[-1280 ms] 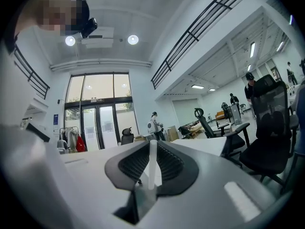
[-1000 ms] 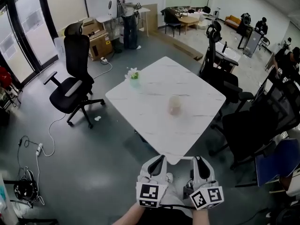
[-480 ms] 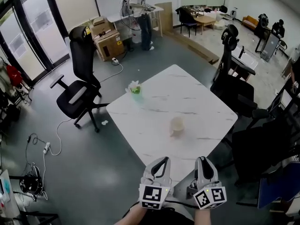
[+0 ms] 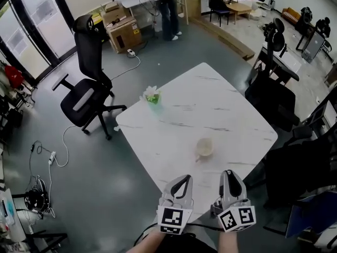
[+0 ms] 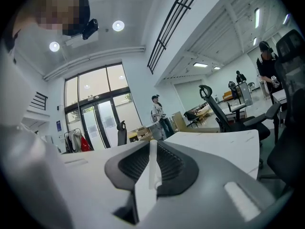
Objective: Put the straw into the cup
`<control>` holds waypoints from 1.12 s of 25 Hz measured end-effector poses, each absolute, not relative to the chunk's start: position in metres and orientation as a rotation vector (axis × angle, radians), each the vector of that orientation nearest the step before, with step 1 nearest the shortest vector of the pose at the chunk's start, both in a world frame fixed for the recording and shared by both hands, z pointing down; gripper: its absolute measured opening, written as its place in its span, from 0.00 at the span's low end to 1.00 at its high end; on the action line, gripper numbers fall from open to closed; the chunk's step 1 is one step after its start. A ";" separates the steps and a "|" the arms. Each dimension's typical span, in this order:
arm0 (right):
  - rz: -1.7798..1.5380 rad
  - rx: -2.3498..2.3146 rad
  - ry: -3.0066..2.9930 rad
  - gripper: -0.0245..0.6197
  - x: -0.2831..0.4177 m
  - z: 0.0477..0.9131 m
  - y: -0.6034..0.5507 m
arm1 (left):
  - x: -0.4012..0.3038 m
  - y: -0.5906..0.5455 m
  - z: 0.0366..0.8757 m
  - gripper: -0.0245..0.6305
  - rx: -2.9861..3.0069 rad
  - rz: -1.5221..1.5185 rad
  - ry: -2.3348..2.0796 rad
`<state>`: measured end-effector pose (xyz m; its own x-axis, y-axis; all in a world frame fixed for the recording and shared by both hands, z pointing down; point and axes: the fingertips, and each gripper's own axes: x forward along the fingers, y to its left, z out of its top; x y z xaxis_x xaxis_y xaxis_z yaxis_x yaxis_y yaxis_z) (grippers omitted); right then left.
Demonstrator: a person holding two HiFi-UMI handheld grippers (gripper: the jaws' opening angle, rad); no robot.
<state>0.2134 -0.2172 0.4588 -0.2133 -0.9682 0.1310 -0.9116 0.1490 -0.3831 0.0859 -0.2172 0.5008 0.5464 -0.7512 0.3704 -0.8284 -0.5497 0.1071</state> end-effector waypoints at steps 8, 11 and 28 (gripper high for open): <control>-0.606 -1.936 2.259 0.11 0.216 0.481 -0.282 | 0.088 -0.273 0.531 0.04 2.478 0.460 -1.259; -0.623 -1.957 2.264 0.11 0.217 0.492 -0.299 | 0.089 -0.282 0.546 0.04 2.450 0.484 -1.233; -0.715 -2.051 2.331 0.11 0.216 0.566 -0.343 | 0.106 -0.309 0.599 0.04 2.415 0.589 -1.128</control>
<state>0.2158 -0.3427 0.5658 -0.1705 -0.9315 0.3214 -0.9515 0.0709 -0.2993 0.1056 -0.3093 0.5990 0.5836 -0.6144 0.5309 -0.7869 -0.5893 0.1831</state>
